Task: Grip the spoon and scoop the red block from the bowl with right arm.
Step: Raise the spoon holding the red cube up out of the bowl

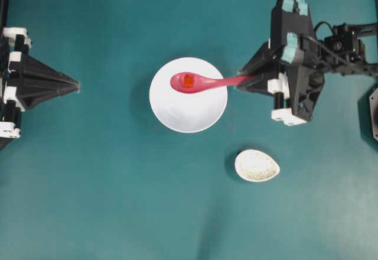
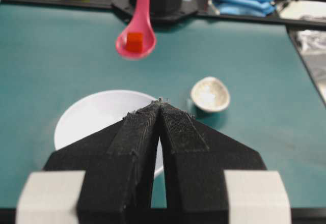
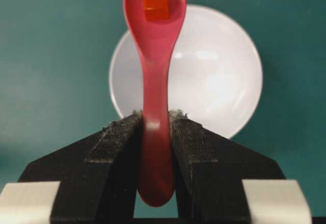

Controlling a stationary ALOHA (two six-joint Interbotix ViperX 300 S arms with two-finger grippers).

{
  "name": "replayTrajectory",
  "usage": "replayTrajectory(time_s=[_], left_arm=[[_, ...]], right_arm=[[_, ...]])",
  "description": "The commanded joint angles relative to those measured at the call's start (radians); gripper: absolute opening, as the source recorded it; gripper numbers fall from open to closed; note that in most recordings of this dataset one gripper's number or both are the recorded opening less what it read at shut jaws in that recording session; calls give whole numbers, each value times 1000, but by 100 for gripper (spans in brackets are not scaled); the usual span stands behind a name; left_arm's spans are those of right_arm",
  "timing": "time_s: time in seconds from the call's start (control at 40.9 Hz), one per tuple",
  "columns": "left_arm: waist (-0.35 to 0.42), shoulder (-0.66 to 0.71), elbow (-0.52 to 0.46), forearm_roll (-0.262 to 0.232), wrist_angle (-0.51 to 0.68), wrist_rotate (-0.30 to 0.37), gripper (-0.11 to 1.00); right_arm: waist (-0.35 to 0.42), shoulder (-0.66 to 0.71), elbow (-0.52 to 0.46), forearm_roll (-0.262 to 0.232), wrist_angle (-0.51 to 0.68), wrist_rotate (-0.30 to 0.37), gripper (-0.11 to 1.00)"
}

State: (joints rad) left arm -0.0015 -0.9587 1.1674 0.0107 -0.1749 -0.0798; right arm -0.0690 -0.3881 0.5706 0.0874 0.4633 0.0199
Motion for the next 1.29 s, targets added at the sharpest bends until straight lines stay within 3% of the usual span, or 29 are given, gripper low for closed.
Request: replayTrajectory(time_s=[0.0,1.27], left_arm=[[3,6,-25,3,-5,-2,0],[3,-2,-28,3,18,2,0]], right_arm=[[2,-18,-54,-3,18,-2,24],[2,-20,-69,-3,40,0,24]])
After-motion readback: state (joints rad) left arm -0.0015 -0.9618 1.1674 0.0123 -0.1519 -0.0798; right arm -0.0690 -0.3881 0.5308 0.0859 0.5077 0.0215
